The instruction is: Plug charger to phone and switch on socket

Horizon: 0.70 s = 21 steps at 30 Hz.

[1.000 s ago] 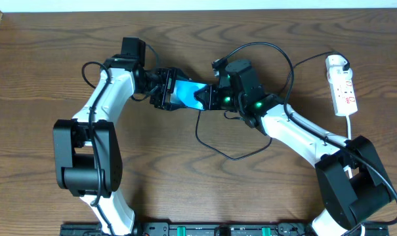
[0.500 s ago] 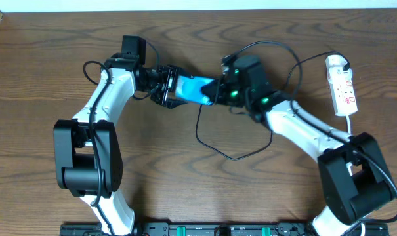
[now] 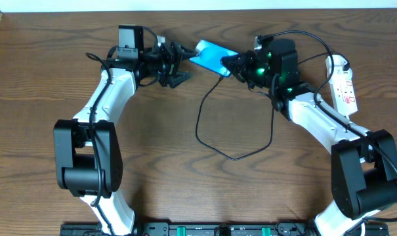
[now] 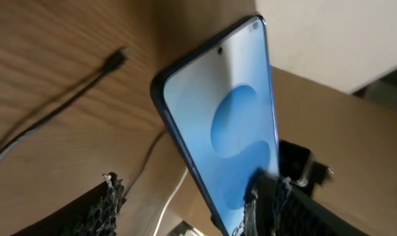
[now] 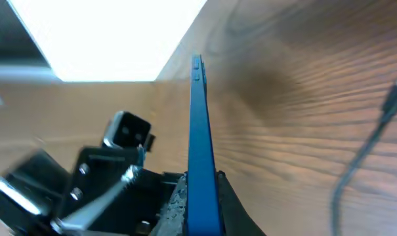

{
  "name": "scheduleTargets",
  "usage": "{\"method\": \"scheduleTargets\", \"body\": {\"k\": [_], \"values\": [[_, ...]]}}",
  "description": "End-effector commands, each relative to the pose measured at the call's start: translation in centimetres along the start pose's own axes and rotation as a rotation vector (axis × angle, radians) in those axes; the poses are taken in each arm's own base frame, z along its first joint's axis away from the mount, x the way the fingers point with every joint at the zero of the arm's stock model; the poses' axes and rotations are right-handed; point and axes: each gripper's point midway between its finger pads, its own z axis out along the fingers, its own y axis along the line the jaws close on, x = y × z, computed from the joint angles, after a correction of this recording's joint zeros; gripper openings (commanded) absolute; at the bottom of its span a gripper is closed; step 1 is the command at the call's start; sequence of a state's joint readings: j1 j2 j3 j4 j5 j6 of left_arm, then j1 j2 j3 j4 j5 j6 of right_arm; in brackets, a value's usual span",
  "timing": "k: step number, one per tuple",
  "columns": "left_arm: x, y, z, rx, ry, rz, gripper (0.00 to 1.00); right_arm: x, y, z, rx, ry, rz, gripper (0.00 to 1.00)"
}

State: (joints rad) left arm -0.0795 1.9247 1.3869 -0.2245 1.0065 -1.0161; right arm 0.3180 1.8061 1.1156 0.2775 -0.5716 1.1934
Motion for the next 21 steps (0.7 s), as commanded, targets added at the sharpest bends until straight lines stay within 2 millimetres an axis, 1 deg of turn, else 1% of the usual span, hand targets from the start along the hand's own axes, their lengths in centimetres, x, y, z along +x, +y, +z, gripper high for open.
{"method": "scheduleTargets", "body": {"k": [1,4,8,12,16,21], "values": [[0.9,-2.3,-0.7,0.061,0.025,0.000,0.74,-1.5,2.1,-0.8,-0.044,-0.065,0.246,0.01],[0.5,-3.1,-0.8,0.084,0.015,-0.015,0.74,-1.7,2.4,-0.5,-0.059,-0.087,0.374,0.01],[0.0,-3.8,-0.8,0.107,-0.005,-0.038,0.74,-1.5,3.9,-0.3,-0.114,-0.088,0.437,0.02],[-0.7,-3.9,-0.9,0.107,-0.041,-0.091,0.74,-1.0,5.9,0.0,-0.183,-0.083,0.464,0.01],[-1.1,-3.8,-0.9,0.102,-0.066,-0.146,0.72,-0.1,6.4,0.4,-0.188,-0.073,0.475,0.01],[-1.7,-3.8,-0.9,0.101,-0.099,-0.162,0.66,1.0,6.7,0.9,-0.186,-0.055,0.470,0.02]]}}
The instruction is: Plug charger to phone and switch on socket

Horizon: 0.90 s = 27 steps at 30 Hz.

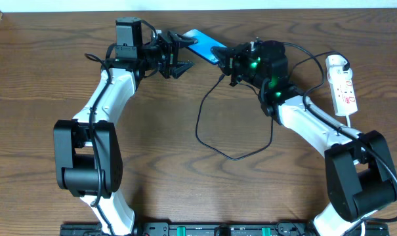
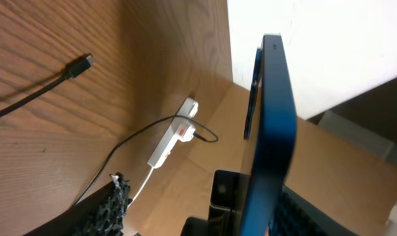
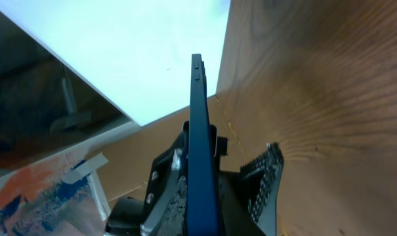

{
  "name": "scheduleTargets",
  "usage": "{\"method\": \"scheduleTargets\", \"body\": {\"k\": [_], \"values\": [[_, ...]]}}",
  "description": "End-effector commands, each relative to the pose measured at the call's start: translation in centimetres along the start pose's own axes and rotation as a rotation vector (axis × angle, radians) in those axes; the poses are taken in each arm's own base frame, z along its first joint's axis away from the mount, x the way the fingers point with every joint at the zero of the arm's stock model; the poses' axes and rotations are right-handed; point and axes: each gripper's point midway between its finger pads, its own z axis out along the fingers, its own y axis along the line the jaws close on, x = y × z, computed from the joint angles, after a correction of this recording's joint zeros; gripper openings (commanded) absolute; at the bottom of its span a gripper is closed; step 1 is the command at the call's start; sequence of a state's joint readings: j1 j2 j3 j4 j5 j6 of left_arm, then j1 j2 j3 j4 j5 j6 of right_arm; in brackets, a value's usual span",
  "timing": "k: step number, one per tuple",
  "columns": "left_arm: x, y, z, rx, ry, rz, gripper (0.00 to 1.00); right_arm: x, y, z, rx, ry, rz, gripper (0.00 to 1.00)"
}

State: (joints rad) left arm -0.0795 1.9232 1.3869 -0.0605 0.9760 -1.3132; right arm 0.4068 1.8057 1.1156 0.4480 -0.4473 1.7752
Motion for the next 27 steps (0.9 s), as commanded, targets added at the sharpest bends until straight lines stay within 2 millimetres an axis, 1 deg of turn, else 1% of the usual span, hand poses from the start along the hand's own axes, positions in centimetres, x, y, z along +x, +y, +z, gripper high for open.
{"method": "scheduleTargets", "body": {"k": [1,6,10,14,16,21,25,26,27], "values": [[0.0,-1.5,-0.7,0.026,-0.041,0.009,0.65,1.4,2.2,-0.2,-0.051,0.013,-0.001,0.01],[-0.2,-1.6,-0.7,0.029,-0.052,-0.012,0.57,2.0,1.9,0.0,-0.043,0.023,-0.003,0.01],[-0.2,-1.6,-0.7,0.029,-0.051,-0.036,0.46,2.4,1.8,0.2,-0.041,0.030,-0.004,0.01],[-0.1,-1.6,-0.5,0.029,-0.047,-0.052,0.43,2.9,1.5,0.3,-0.031,0.037,-0.003,0.01],[0.1,-1.8,-0.4,0.035,-0.043,-0.038,0.44,3.1,1.5,0.4,-0.031,0.037,-0.005,0.01],[0.8,-2.8,0.2,0.062,-0.028,0.009,0.43,3.1,1.5,0.4,-0.031,0.038,-0.004,0.02],[1.1,-2.9,0.4,0.065,-0.023,0.019,0.43,3.1,1.5,0.4,-0.031,0.038,-0.004,0.01],[1.1,-2.9,0.5,0.065,-0.022,0.019,0.43,3.1,1.5,0.4,-0.032,0.037,-0.005,0.01],[1.1,-2.9,0.5,0.065,-0.022,0.019,0.40,3.0,1.5,0.4,-0.033,0.032,-0.004,0.01]]}}
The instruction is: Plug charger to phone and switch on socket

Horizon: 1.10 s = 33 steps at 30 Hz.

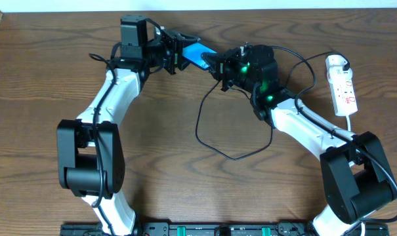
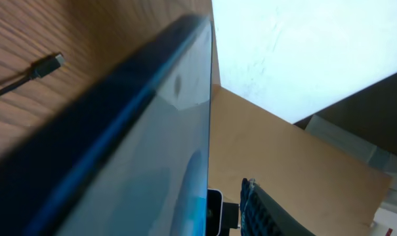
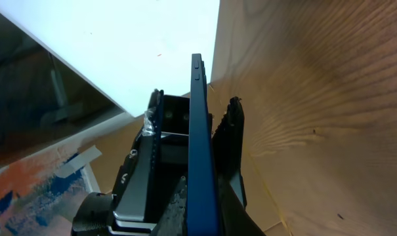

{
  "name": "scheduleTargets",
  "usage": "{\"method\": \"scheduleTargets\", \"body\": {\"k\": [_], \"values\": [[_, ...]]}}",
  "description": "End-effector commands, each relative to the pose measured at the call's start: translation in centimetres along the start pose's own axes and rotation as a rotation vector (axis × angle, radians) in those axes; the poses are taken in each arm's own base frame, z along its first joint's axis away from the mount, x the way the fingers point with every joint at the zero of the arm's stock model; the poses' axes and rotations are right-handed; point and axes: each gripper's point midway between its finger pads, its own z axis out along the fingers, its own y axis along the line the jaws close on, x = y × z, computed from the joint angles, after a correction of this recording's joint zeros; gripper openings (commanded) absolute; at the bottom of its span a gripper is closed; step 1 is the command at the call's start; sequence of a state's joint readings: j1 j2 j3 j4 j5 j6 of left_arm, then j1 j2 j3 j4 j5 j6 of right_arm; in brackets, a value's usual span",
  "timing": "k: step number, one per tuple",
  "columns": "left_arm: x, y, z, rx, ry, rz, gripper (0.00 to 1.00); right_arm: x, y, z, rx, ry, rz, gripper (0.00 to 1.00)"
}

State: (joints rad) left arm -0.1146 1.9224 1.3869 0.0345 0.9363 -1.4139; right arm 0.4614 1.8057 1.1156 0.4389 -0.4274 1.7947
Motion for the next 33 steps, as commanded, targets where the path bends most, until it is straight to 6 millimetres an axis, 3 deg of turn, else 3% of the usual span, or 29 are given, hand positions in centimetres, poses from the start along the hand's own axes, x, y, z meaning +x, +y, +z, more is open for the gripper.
{"method": "scheduleTargets", "body": {"k": [1,6,11,17,29,33], "values": [[0.65,-1.38,-0.59,0.024,-0.003,0.032,0.38,0.67,2.31,-0.46,-0.053,0.003,-0.016,0.02],[0.65,-1.38,-0.59,0.024,-0.003,0.032,0.23,0.63,2.31,-0.46,-0.053,0.001,-0.016,0.02],[0.65,-1.38,-0.59,0.024,-0.003,0.032,0.19,0.56,2.32,-0.46,-0.054,-0.004,-0.016,0.02],[0.63,-1.38,-0.60,0.024,-0.004,0.031,0.07,0.32,2.40,-0.54,-0.056,-0.008,-0.015,0.03],[0.47,-1.38,-0.64,0.024,-0.012,0.054,0.07,0.44,2.36,-0.54,-0.054,0.000,-0.016,0.37],[0.72,-1.47,-1.02,0.032,0.019,0.135,0.07,0.46,2.26,-0.59,-0.049,0.006,-0.141,0.53]]}}
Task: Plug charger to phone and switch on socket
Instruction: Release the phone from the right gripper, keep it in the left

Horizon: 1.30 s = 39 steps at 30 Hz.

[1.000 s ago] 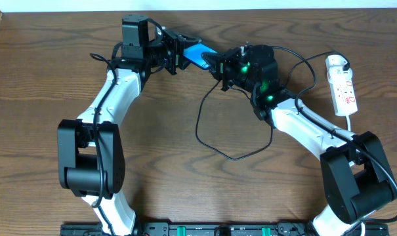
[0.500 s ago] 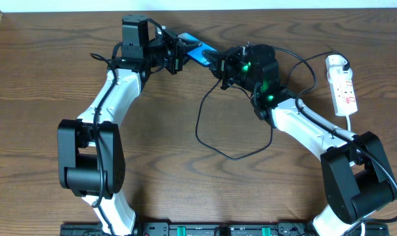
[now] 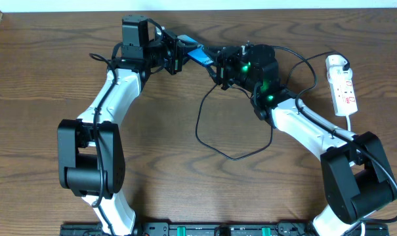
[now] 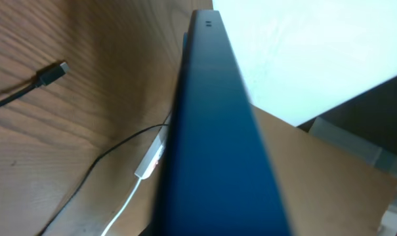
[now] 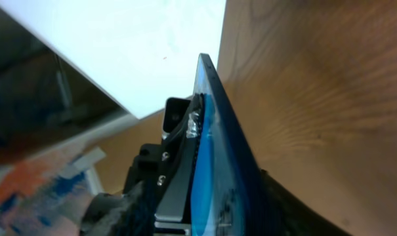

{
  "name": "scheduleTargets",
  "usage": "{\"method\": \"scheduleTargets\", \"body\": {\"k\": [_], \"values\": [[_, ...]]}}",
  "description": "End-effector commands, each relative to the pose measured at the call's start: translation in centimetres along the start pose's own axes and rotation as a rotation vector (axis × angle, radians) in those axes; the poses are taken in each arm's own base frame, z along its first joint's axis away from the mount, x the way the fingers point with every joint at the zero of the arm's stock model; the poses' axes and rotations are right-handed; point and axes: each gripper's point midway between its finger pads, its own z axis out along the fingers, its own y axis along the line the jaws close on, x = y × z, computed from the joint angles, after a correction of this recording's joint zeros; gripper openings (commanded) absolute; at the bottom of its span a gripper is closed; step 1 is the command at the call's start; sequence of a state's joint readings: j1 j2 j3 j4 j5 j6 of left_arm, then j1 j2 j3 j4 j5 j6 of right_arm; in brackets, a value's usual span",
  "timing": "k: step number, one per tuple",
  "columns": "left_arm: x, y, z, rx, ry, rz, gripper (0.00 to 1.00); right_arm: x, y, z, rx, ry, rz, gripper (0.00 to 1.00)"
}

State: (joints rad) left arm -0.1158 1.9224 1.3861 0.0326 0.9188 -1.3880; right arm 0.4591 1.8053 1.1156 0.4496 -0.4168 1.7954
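The blue phone [image 3: 199, 55] hangs above the table's far edge between both grippers. My left gripper [image 3: 184, 55] is shut on its left end; in the left wrist view the phone [image 4: 214, 131] fills the middle, edge-on. My right gripper [image 3: 219, 65] stands open around the other end, and there the phone [image 5: 218, 170] leans with its lit screen showing, clear of the dark right finger [image 5: 285, 204]. The black charger cable [image 3: 205, 131] loops on the table, its plug [image 4: 52, 73] lying free.
The white power strip [image 3: 342, 82] lies at the far right, with the cable running from it behind my right arm. A pale wall and a cardboard panel stand behind the table's far edge.
My right gripper has opened and the phone now leans inside its wide jaws. My left gripper, then open around the phone, is now shut on it. Both arms have scarcely moved.
My right gripper held the phone edge-on near my open left gripper. It then stood further left at the far edge with the phone beside the left fingers, then between them. Now the left holds it and the right is open.
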Motion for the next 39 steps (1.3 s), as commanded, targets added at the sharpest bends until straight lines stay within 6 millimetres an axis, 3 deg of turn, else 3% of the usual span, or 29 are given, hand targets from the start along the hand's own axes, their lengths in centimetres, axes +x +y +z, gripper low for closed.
{"method": "scheduleTargets", "body": {"k": [1,6,10,17,24,29,34,39], "values": [[1.0,-1.6,-1.3,0.042,0.047,0.132,0.07,0.5,1.6,-0.6,-0.021,0.019,-0.183,0.56],[1.1,-1.9,-3.1,0.086,0.125,0.244,0.07,-1.8,-1.8,-1.5,0.127,0.002,-0.293,0.75],[1.0,-2.2,-4.9,0.128,0.177,0.302,0.07,-4.0,-4.3,-2.7,0.241,-0.014,-0.419,0.80],[0.9,-2.5,-7.9,0.199,0.255,0.379,0.07,-4.9,-8.3,-4.8,0.400,0.098,-0.723,0.79],[-0.1,-2.6,-9.7,0.226,0.249,0.384,0.07,-4.5,-11.5,-6.4,0.533,0.185,-0.796,0.70],[-1.5,-2.6,-11.1,0.234,0.210,0.374,0.07,-4.9,-10.2,-7.6,0.653,0.182,-0.848,0.69],[-1.8,-2.5,-11.5,0.237,0.201,0.372,0.07,-5.1,-6.0,-8.1,0.722,0.127,-0.931,0.65],[-1.7,-2.6,-11.5,0.238,0.204,0.372,0.07,-5.8,-2.2,-7.3,0.746,0.089,-0.982,0.57]]}}
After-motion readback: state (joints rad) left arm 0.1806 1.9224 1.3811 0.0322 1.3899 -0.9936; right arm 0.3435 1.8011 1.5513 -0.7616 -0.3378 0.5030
